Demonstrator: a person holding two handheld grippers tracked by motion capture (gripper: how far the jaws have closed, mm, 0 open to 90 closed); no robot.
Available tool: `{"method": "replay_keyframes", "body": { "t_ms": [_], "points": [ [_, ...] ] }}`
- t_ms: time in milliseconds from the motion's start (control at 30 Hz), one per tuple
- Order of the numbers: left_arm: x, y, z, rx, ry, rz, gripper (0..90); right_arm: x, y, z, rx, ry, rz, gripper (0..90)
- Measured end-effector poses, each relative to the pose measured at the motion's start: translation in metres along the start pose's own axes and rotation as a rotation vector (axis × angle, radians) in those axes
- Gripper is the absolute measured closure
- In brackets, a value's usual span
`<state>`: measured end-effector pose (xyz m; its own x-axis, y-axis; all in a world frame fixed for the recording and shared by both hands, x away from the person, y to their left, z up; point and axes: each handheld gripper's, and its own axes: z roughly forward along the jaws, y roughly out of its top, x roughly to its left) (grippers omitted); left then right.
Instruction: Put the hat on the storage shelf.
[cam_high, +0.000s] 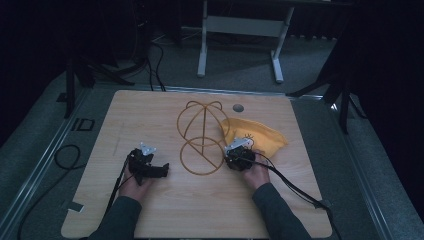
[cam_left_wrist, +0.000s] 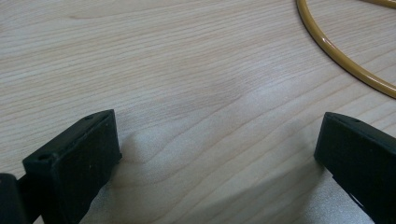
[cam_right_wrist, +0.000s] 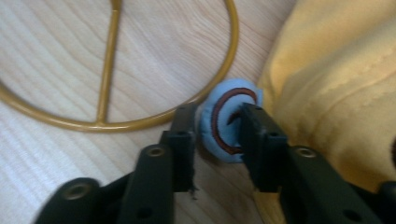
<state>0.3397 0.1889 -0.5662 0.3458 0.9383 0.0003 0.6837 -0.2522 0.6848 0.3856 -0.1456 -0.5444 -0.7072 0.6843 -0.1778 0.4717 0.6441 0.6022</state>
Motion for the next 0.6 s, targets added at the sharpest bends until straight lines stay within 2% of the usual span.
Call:
{"method": "replay_keyframes", "body": {
  "t_ms": [33, 133, 167, 333, 400, 500, 600],
  "points": [
    [0.000, 0.000, 0.000, 0.000, 0.000, 0.000, 0.1, -0.002, 0.001, 0.001, 0.006, 0.002, 0.017, 73.0],
    [0.000, 0.000, 0.000, 0.000, 0.000, 0.000, 0.1, -0.003, 0.001, 0.001, 0.013, 0.001, 0.020, 77.1],
    [0.000, 0.000, 0.000, 0.000, 0.000, 0.000, 0.1, -0.004, 0.001, -0.001, 0.018, 0.000, 0.018, 82.6],
    [0.000, 0.000, 0.000, -0.001, 0.000, -0.001, 0.1, -0.006, 0.002, -0.008, 0.050, 0.016, 0.008, 84.2],
    [0.000, 0.000, 0.000, 0.000, 0.000, -0.001, 0.1, -0.007, 0.001, -0.010, 0.051, 0.019, -0.003, 84.2],
    [0.000, 0.000, 0.000, -0.001, 0.000, -0.001, 0.1, -0.010, -0.004, -0.019, 0.056, 0.048, 0.003, 84.2],
    [0.000, 0.000, 0.000, 0.000, 0.000, 0.000, 0.1, -0.012, -0.006, -0.023, 0.061, 0.048, -0.004, 84.1]
  ]
}}
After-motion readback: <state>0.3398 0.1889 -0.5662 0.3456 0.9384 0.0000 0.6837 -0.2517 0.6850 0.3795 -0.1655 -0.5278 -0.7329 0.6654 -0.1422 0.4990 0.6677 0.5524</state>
